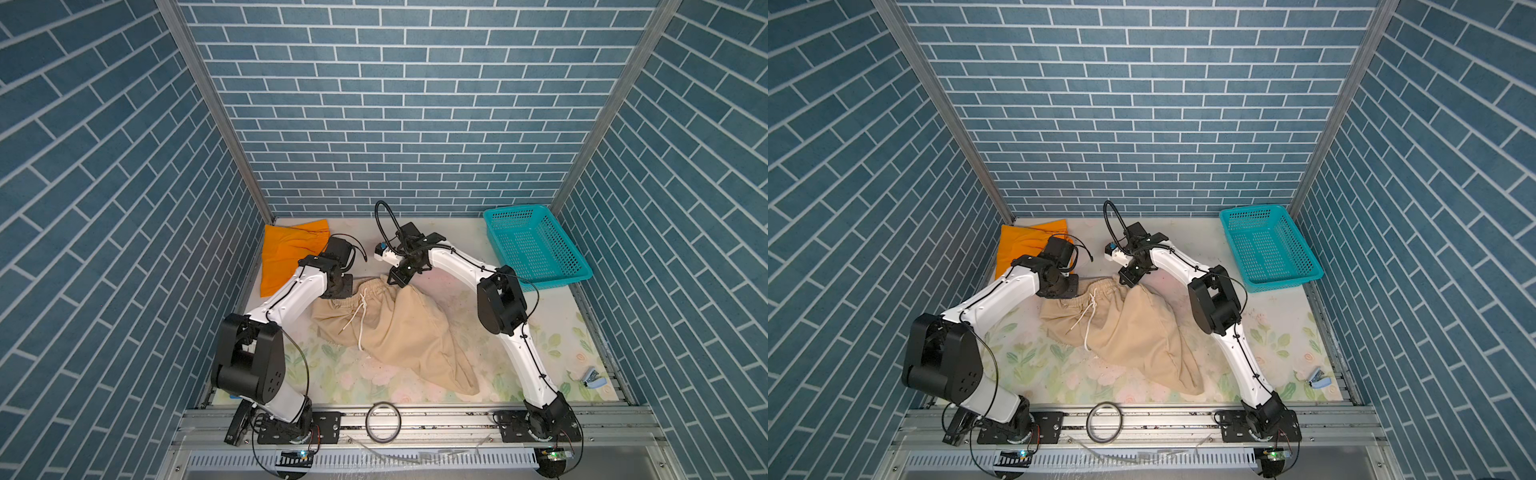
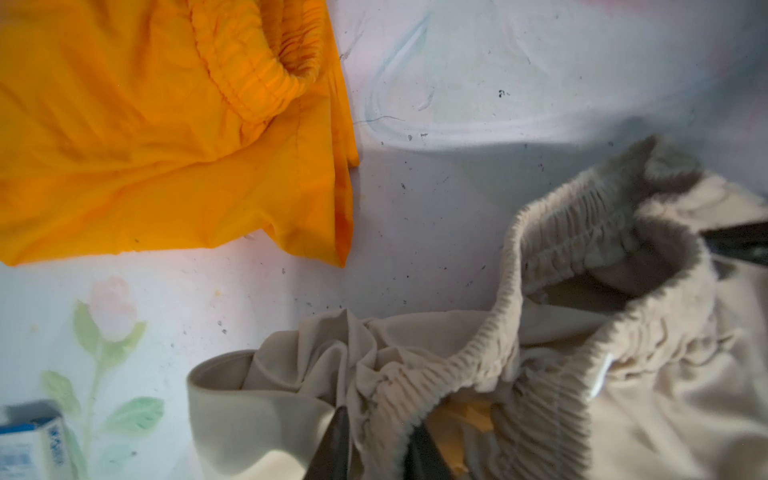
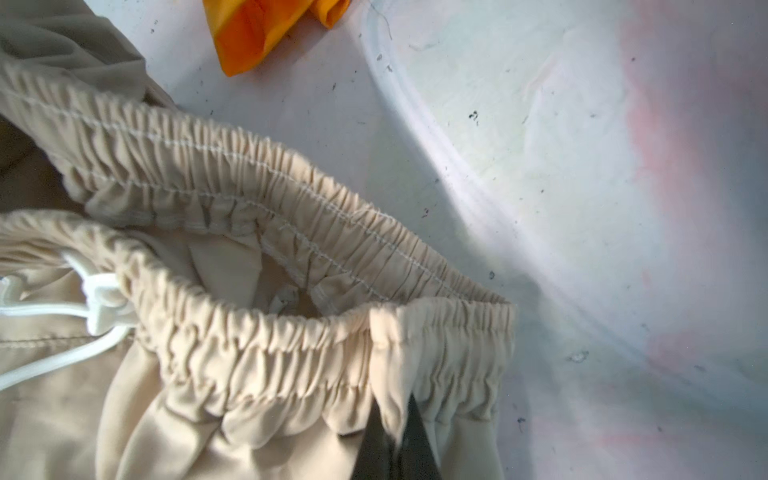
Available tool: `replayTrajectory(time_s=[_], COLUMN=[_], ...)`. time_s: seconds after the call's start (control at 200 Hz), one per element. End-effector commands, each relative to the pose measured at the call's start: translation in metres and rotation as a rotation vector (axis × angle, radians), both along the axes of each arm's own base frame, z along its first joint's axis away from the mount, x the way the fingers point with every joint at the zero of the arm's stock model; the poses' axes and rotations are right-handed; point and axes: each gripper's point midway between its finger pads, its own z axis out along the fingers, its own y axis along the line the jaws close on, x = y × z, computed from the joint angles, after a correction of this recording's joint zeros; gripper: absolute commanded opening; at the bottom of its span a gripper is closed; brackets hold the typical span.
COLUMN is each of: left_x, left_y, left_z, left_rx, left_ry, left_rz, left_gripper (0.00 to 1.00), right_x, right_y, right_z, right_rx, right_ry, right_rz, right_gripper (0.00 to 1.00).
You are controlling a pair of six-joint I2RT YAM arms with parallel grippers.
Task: Fold and stack the shorts
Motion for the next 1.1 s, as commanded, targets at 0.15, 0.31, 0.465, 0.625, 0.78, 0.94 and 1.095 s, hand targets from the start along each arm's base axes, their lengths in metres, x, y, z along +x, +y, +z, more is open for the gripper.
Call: replayTrajectory(time_s=[0.15,0.31,0.465,0.625,0.78,0.94,1.095], left_x=[0.033,0.064,0.075,0.080,0.095,0.111,0.111], left_y=[0.016,-0.005,-0.015,-0.013,-0.010,-0.020,-0.045], left_z=[0.029,0.034,0.018,-0.004,-0.017,-0.026,-0.047], left_rx=[-0.014,-0.076,-0.086,-0.062,-0.055,-0.081,-0.174], left_ry=[-0.067,-0.099,-0.077,-0.039,-0.031,-0.040,-0.007], left_rz=[0.019,-0.092,-0.154,-0.169,-0.145,-0.200,-0.337], left_gripper=[0.68,0.73,0.72,0.66,0.65,0.67,0.68], right_x=[-0.010,-0.021,-0.023,-0.024,-0.027,-0.031,-0.033], right_y=[-0.004,-0.006,-0.008,-0.009,-0.012,-0.016,-0.018], right_z=[0.099,0.111,0.108,0.117,0.127,0.124,0.116], right_rx=[0.161,0.225,0.231,0.252,0.275,0.268,0.262], right_ry=[-0.164,-0.184,-0.189,-0.214,-0.242,-0.236,-0.220], right_rz=[0.048,0.054,0.050,0.053,0.053,0.045,0.032], right_gripper=[0.00,0.00,0.00,0.00,0.00,0.00,0.00])
